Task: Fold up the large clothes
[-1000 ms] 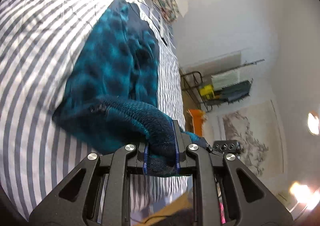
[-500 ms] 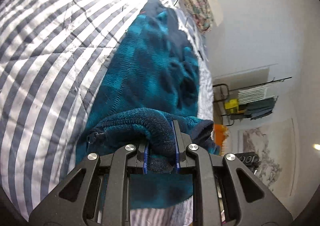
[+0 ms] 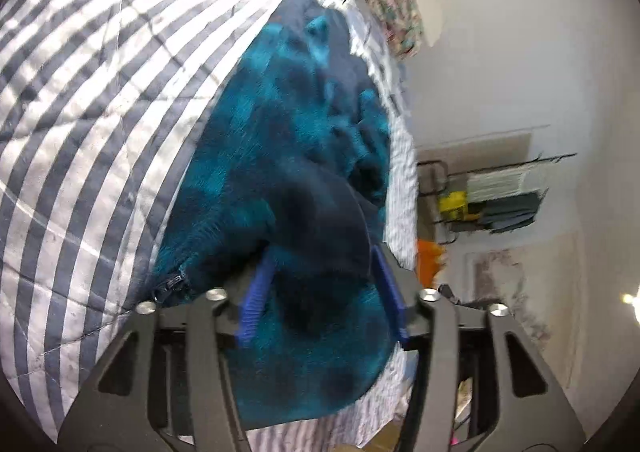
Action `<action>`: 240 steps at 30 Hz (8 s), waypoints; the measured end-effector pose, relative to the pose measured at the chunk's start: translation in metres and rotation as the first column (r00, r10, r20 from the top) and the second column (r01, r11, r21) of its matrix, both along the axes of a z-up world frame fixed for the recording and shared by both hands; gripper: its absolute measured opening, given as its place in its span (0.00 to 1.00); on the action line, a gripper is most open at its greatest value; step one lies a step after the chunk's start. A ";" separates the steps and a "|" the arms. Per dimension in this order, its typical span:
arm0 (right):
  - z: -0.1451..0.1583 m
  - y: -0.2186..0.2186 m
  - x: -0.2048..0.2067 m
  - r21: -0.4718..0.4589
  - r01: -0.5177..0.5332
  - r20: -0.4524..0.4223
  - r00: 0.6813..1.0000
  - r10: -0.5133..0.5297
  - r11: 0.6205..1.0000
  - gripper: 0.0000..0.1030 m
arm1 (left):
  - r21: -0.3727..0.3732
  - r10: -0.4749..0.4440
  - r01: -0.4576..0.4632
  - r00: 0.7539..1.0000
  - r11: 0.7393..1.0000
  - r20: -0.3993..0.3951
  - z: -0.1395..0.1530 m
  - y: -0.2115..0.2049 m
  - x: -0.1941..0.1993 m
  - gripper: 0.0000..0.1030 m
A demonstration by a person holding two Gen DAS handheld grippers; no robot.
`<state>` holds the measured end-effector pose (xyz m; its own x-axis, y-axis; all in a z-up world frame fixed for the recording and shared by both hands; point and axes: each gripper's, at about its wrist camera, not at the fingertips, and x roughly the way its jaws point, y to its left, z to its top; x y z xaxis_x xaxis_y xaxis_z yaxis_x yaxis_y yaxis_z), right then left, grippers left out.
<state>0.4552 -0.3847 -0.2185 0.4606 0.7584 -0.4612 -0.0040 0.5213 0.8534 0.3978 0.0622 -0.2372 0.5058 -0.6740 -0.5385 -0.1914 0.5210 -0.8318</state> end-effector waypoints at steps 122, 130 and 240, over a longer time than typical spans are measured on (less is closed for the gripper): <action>-0.027 0.046 0.251 -0.471 -0.128 0.120 0.971 0.207 0.873 0.44 | 0.433 -0.269 0.209 0.960 0.877 0.081 -0.043 0.015 0.314 0.44; -0.044 0.081 0.275 -0.614 -0.131 0.083 0.970 0.228 0.779 0.07 | 0.587 -0.352 0.242 0.933 0.773 0.078 -0.040 -0.029 0.324 0.12; 0.025 0.043 -0.111 -0.112 -0.111 0.029 0.993 0.115 0.988 0.10 | 0.166 -0.048 0.047 0.999 0.985 0.005 0.036 0.006 -0.046 0.07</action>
